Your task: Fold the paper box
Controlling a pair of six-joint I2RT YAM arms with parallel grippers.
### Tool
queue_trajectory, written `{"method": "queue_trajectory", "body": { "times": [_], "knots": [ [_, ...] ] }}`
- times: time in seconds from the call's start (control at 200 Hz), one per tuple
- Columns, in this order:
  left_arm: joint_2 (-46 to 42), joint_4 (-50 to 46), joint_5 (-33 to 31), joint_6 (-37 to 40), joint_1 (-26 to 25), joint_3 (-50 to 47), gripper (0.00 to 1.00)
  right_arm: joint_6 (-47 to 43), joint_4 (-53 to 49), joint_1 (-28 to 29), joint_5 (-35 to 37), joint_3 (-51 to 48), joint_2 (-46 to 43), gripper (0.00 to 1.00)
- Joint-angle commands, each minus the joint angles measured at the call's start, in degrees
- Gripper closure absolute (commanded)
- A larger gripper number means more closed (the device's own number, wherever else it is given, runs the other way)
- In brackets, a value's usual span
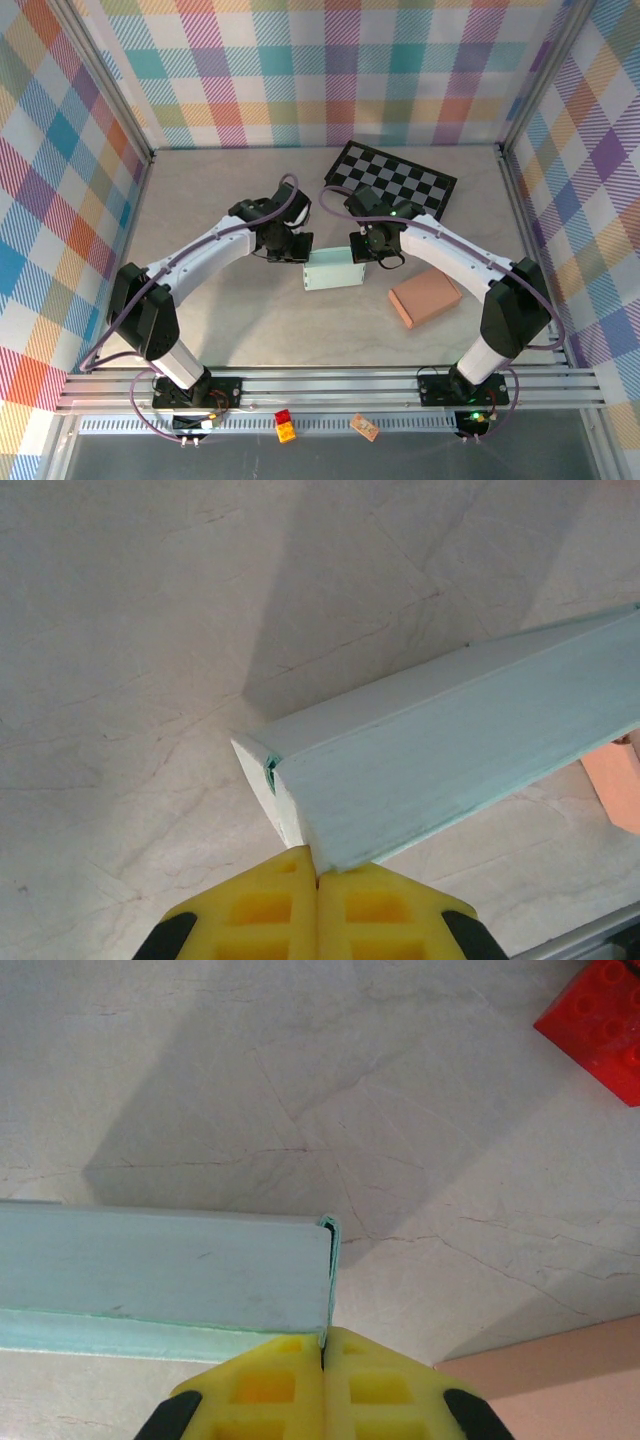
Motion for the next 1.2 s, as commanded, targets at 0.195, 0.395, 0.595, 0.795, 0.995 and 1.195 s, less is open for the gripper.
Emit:
{"method": "queue_trajectory", "body": {
  "times": [0.195,0.395,0.595,0.795,0.995,1.195],
  "knots": [
    [2.7,-4.0,3.1,-3.5,0.2,4.8,1.0,1.2,-0.9,0.7,-1.2,1.1,1.5,1.0],
    [4.3,-5.7,3.7,-4.4,0.2,7.2,1.0,1.3,-0.9,0.9,-1.0,1.0,1.5,1.0],
    [5.6,-7.5,4.3,-6.1,0.3,8.6,1.0,1.4,-0.4,1.0,-0.8,1.1,1.5,1.0],
    [6.7,-9.1,4.5,-7.4,0.5,10.3,1.0,1.4,-0.2,1.1,-0.8,1.1,1.7,1.0],
    [7.5,-10.5,5.2,-8.4,1.2,11.3,1.0,1.1,-0.2,1.1,-0.5,0.9,1.5,1.0],
    [8.5,-12.5,6.7,-8.1,1.9,13.0,1.0,-0.2,-0.5,1.1,0.2,1.3,1.4,1.0]
  ]
}}
